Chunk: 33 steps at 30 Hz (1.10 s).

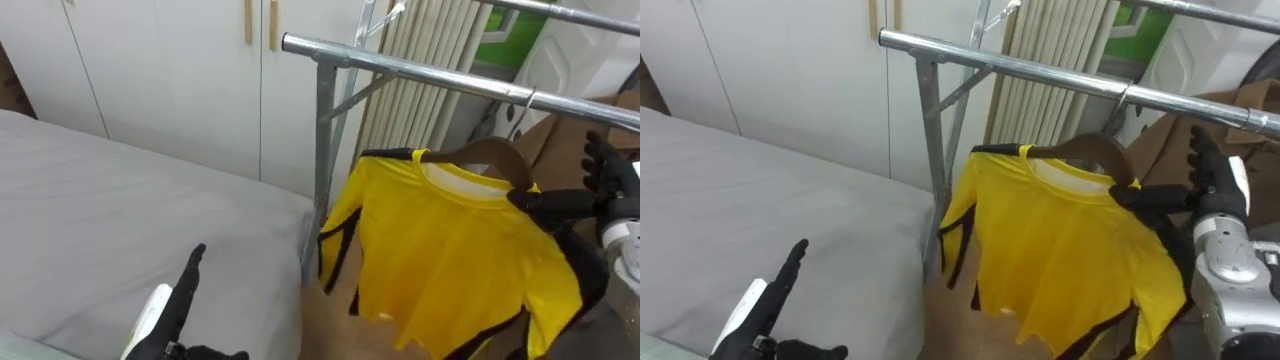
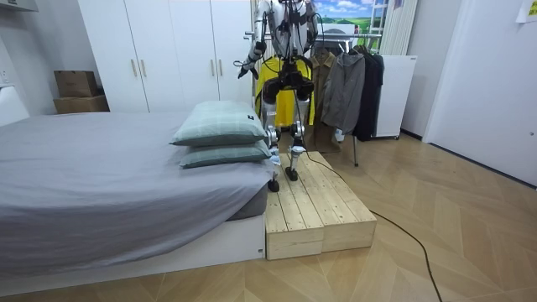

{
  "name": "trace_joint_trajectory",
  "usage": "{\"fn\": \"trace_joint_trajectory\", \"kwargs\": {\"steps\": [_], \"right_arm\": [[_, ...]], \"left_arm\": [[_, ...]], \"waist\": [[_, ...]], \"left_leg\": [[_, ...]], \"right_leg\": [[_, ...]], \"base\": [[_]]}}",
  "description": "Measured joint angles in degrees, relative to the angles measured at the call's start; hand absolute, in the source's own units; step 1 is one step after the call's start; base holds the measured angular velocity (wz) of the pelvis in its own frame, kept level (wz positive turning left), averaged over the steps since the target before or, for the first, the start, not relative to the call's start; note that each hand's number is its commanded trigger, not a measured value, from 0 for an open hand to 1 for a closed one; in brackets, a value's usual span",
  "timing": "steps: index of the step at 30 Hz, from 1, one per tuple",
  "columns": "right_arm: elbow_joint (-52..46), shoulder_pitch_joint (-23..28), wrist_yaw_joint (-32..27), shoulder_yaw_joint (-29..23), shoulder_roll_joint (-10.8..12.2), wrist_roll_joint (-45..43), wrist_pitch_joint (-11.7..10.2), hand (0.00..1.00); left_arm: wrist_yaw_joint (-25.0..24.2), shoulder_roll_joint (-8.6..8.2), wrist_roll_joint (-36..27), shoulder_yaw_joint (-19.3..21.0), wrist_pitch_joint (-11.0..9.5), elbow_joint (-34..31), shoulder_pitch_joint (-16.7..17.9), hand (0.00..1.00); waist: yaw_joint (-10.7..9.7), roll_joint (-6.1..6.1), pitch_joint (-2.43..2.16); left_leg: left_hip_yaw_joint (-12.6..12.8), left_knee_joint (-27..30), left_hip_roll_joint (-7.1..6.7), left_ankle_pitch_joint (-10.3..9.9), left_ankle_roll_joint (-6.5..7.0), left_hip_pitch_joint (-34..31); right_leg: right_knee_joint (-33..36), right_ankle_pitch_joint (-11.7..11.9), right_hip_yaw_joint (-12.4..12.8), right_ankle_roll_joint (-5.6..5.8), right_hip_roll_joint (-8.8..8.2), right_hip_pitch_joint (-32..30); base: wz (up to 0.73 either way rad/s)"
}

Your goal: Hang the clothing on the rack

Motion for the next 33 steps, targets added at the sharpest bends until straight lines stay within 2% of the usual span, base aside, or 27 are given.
{"fn": "trace_joint_trajectory", "kwargs": {"steps": [3, 8, 12, 16, 19, 22, 25, 30, 33], "right_arm": [[-0.08, 0.25, 1.82, -0.43, -0.23, 0.73, 0.0, 0.0], [-2.49, 3.53, 4.3, -2.67, -0.4, 0.76, -0.01, 0.0], [-4.38, 4.49, 4.26, -4.15, -0.4, 1.54, -0.01, 0.0], [-6.32, 6.38, 4.1, -5.15, -0.44, 3.2, -0.29, 0.0], [-11.11, 11.47, 4.28, -6.81, -0.34, 3.14, -0.7, 0.0], [-16.62, 17.94, 4.33, -8.28, -0.33, 3.0, -0.73, 0.0], [-19.55, 21.44, 4.29, -8.5, -0.27, 3.53, -0.73, 0.0], [-27.3, 30.29, 3.83, -10.21, 2.57, 2.98, -0.97, 0.0], [-29.09, 33.1, 3.6, -10.24, 4.61, 2.77, -1.03, 0.0]], "left_arm": [[-0.58, 0.02, -1.01, 0.22, 0.0, 0.01, -0.01, 0.0], [-1.72, 0.04, -1.06, 0.78, 0.0, 0.28, 0.07, 0.0], [-1.71, 0.04, -3.16, 0.75, -0.02, 0.92, 0.1, 0.0], [-1.71, 0.14, -3.33, 0.69, -0.25, 1.53, 0.34, 0.0], [-1.71, 0.15, -3.22, 0.76, -0.89, 1.65, 0.52, 0.0], [-1.71, 0.24, -3.23, 0.89, -1.5, 2.16, 0.56, 0.0], [-1.71, 0.22, -3.54, 0.74, -1.59, 2.75, 0.93, 0.0], [-1.74, 0.23, -5.17, 1.2, -2.35, 3.12, 0.99, 0.0], [-1.77, 0.1, -5.3, 0.96, -2.35, 3.07, 0.99, 0.0]], "waist": [[-0.85, 0.19, -0.12], [-2.28, 0.46, -0.29], [-3.91, 0.77, -0.47], [-5.56, 0.93, -0.58], [-6.22, 1.21, -0.64], [-6.41, 1.98, -0.83], [-7.4, 2.76, -1.11], [-8.13, 3.8, -1.13], [-8.8, 4.06, -1.03]], "left_leg": [[-0.02, -0.01, 0.0, 0.0, 0.0, 0.17], [0.04, -0.05, -0.04, 0.0, 0.0, 0.25], [1.54, -0.1, -0.06, 0.0, 0.0, 0.24], [1.99, -0.08, -0.07, 0.0, 0.0, 0.7], [3.19, -0.05, -0.06, -0.01, 0.01, 0.81], [4.04, -0.12, -0.09, -0.01, 0.01, 0.79], [4.74, -0.06, -0.03, -0.01, 0.01, 0.92], [4.85, -0.09, -0.06, -0.01, 0.01, 0.94], [5.13, -0.14, -0.05, -0.01, 0.01, 0.63]], "right_leg": [[0.12, 0.0, 0.28, 0.0, 0.02, 0.01], [0.7, 0.0, 0.49, 0.0, 0.0, -0.32], [1.18, 0.0, 1.47, -0.01, 0.05, -1.0], [1.7, 0.02, 2.0, -0.03, 0.08, -0.91], [1.6, 0.03, 2.7, -0.03, 0.22, -1.15], [1.78, 0.04, 3.74, -0.02, 0.41, -1.77], [1.73, 0.15, 4.42, -0.02, 0.54, -1.75], [2.02, 0.16, 6.23, -0.04, 1.09, -2.43], [2.01, 0.21, 7.01, -0.1, 1.33, -2.91]], "base": [[-0.04], [-0.01], [-0.12], [-0.09], [-0.13], [-0.19], [-0.13], [-0.17], [-0.15]]}}
